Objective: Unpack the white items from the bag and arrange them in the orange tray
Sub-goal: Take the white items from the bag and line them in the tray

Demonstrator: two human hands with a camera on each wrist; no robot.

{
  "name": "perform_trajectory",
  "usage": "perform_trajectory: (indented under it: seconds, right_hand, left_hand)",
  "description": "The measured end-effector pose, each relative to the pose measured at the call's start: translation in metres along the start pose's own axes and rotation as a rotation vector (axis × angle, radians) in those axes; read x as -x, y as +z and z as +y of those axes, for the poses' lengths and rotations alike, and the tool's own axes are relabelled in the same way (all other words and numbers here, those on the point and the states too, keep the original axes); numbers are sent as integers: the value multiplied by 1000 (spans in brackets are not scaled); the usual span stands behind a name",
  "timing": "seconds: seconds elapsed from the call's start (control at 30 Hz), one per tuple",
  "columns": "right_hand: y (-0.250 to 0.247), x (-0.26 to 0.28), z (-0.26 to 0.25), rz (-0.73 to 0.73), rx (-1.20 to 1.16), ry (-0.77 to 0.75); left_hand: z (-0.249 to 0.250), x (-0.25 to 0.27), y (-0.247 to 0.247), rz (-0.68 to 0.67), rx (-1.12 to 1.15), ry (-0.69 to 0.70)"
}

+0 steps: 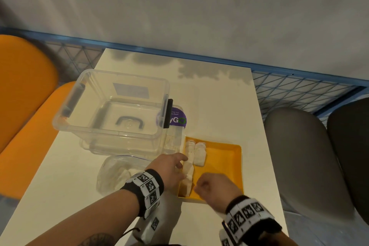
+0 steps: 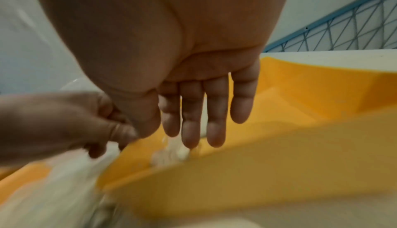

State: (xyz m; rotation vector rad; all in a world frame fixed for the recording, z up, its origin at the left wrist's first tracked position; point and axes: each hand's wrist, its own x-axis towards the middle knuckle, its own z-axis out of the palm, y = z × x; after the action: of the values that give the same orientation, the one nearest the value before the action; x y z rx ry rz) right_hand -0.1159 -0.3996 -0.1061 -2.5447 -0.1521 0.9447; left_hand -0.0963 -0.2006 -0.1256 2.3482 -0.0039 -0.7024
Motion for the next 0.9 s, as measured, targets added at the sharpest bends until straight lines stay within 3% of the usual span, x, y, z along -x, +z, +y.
perform_trajectory:
  seconds: [0.2,0.4,0.53,0.9]
  right_hand:
    - [48,16,21,-5,307,-125]
    - [71,13,32,176,399,-179]
    - [69,14,29,156,391,-155]
    - [69,11,26,157,395,-100]
  left_hand:
    - [-13,17,-39,48,51,44]
    - [-65,50,-72,30,75,-161]
    - [-91,54,-53,34,-197,-258]
    - [-93,41,10,99,-359,-220]
